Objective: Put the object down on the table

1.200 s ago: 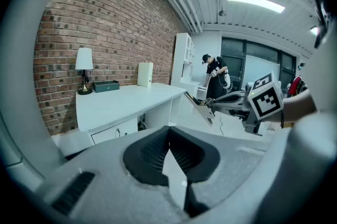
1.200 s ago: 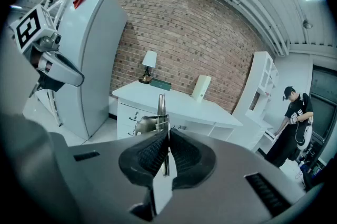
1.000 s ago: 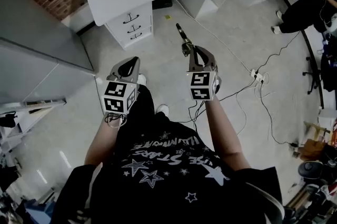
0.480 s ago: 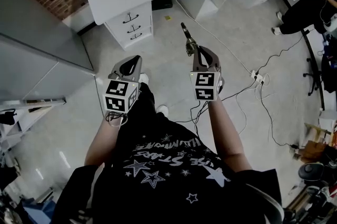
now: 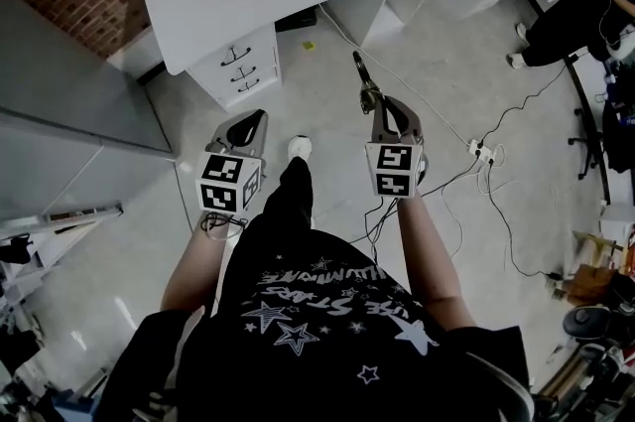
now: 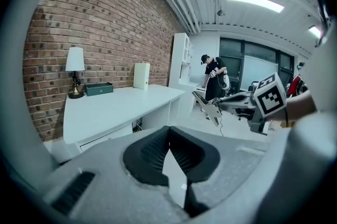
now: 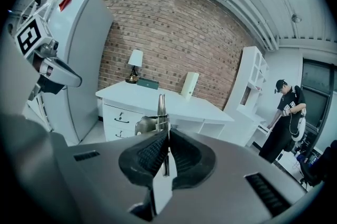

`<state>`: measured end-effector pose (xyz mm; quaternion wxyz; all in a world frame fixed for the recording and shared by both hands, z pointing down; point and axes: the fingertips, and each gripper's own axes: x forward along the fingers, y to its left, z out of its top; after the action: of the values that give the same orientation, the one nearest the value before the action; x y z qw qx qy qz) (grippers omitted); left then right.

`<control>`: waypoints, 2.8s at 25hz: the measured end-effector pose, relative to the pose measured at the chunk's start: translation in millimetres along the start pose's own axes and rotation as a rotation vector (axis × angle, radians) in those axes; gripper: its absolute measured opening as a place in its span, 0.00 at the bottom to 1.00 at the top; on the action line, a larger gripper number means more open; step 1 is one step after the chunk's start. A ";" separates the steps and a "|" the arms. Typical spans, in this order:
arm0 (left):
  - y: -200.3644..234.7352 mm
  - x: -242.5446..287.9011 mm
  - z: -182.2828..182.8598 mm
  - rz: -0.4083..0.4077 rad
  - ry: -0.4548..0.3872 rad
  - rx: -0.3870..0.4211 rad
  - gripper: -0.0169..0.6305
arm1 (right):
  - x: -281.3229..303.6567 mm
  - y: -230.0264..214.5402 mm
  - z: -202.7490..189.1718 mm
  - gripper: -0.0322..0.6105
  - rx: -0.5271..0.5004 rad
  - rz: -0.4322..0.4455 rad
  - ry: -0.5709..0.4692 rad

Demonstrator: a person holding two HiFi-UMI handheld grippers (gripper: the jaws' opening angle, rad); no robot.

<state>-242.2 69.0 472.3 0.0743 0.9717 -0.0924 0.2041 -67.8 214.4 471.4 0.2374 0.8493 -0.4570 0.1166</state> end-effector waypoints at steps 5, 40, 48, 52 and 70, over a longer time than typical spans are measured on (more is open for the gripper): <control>12.5 53.8 29.6 -0.026 -0.012 0.008 0.06 | 37.6 -32.6 11.5 0.07 -0.001 -0.022 0.009; 181.3 304.8 163.7 0.008 0.021 -0.053 0.06 | 351.2 -137.0 140.4 0.07 -0.175 0.064 0.027; 213.8 342.0 184.6 0.185 -0.008 -0.107 0.06 | 441.6 -155.4 171.5 0.07 -0.342 0.202 -0.050; 218.4 363.4 199.6 0.277 -0.016 -0.146 0.06 | 486.1 -165.4 185.4 0.07 -0.457 0.295 -0.095; 240.1 414.9 214.4 0.585 -0.011 -0.270 0.06 | 618.0 -140.0 187.0 0.07 -1.137 0.560 -0.332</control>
<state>162.7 -265.3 474.0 0.1401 0.8864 -0.3944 0.1976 388.2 -260.7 525.5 0.5363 0.4471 -0.6818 -0.2185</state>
